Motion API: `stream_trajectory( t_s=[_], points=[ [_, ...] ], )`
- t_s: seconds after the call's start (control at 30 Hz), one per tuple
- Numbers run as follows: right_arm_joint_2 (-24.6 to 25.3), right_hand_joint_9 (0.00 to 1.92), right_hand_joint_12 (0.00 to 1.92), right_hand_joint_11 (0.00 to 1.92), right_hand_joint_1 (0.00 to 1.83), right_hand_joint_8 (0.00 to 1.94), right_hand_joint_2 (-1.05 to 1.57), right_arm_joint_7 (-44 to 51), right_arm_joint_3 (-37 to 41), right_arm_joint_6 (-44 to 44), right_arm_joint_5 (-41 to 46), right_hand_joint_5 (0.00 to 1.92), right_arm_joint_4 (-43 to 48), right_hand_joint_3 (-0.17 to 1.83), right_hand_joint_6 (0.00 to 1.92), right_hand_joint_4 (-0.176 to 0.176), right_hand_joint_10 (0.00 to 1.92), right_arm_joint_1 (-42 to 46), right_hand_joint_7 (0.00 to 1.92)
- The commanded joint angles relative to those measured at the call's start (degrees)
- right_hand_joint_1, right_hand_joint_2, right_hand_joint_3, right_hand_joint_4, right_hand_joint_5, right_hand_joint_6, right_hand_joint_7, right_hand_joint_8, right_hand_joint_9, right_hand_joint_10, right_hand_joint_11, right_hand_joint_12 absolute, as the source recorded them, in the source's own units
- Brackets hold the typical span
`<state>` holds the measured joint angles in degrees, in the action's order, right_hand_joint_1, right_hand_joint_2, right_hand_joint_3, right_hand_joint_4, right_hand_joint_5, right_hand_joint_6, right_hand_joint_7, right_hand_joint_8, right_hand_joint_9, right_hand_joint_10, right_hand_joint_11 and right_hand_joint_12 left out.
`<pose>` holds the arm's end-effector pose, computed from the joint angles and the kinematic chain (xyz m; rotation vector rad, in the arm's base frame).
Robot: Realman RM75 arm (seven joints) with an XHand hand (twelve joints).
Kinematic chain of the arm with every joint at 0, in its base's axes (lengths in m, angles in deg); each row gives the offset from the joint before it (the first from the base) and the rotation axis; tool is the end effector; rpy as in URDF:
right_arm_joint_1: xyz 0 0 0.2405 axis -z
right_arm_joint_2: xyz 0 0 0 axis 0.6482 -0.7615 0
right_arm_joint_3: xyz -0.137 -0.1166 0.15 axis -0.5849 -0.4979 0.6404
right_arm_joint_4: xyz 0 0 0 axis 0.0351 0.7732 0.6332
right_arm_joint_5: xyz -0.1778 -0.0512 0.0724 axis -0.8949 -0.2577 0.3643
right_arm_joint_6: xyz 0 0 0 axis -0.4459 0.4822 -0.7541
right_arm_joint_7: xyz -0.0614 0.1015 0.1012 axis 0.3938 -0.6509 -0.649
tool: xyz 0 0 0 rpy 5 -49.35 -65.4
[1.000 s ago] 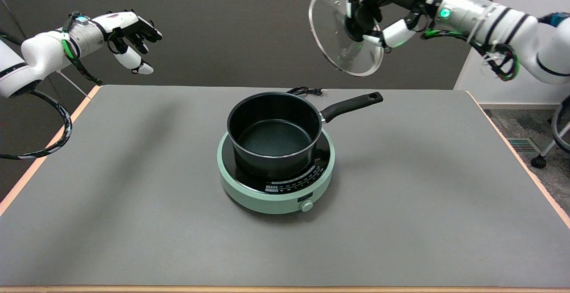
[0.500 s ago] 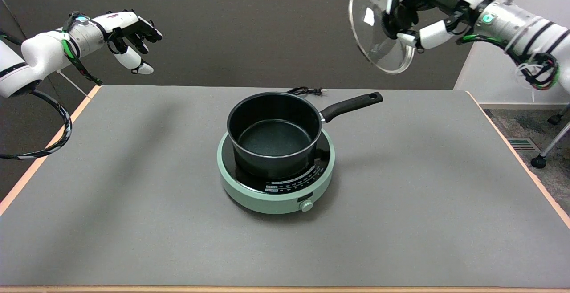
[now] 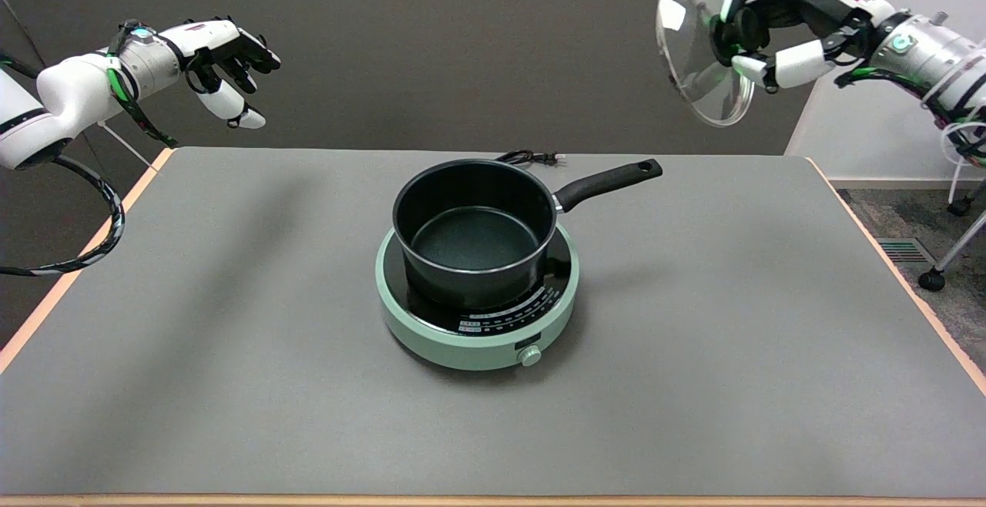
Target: Place the pot lid onto the table.
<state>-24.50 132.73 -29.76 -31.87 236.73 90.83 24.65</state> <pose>-0.0511 -0.3574 0.5197 1.6772 -0.4312 0.6012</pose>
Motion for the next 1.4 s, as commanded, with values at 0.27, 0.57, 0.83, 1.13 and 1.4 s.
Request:
stream_trajectory(
  t_s=[0.27, 0.57, 0.83, 1.13, 1.4],
  points=[
    [6.9, 0.72, 1.67, 0.58, 1.35, 1.52, 0.83, -15.1, 12.2, 19.6, 4.2, 0.52, -22.6, 0.79, 1.64, 0.176, 1.92, 1.3, 0.82],
    [6.9, 0.72, 1.69, 0.56, 1.35, 1.53, 0.83, -15.7, 13.7, 24.4, 4.2, 0.51, -25.9, 0.79, 1.65, 0.176, 1.92, 3.1, 0.81],
    [7.1, 0.70, 1.72, 0.54, 1.35, 1.54, 0.84, -15.9, 17.5, 26.3, 4.2, 0.49, -27.8, 0.78, 1.64, 0.176, 1.92, 8.1, 0.80],
    [7.9, 0.69, 1.74, 0.53, 1.34, 1.54, 0.85, -18.3, 22.2, 28.6, 4.2, 0.49, -29.0, 0.77, 1.64, 0.176, 1.92, 15.2, 0.80],
    [8.1, 0.66, 1.85, 0.41, 1.33, 1.57, 0.89, -18.4, 24.0, 31.4, 4.1, 0.47, -33.8, 0.72, 1.61, 0.176, 1.92, 17.2, 0.76]
  ],
)
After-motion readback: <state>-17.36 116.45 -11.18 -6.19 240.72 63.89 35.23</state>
